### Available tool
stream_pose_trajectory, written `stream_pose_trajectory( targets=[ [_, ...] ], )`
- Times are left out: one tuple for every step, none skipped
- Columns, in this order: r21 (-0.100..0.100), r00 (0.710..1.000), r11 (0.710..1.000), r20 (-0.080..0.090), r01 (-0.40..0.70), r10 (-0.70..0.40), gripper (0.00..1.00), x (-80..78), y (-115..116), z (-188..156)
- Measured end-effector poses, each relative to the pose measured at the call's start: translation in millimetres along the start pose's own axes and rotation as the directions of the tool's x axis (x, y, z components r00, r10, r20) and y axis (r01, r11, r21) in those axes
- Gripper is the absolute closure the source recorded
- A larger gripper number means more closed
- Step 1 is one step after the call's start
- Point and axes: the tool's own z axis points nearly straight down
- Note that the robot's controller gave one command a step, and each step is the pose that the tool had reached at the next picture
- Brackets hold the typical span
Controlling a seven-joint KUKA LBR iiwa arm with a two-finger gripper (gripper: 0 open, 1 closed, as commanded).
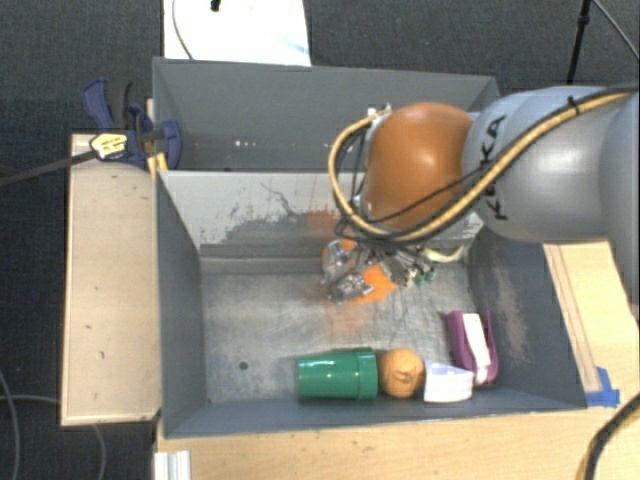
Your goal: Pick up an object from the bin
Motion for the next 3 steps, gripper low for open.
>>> stream_pose_trajectory(
  targets=[
    [-0.002,1.000,1.000,-0.005,-0.002,0.002,1.00,1.0,1,-10],
    [-0.002,1.000,1.000,-0.005,-0.001,0.001,1.00,1.2,1,-26],
    [-0.001,1.000,1.000,-0.003,-0.002,0.002,1.00,0.5,0,-40]
  ],
)
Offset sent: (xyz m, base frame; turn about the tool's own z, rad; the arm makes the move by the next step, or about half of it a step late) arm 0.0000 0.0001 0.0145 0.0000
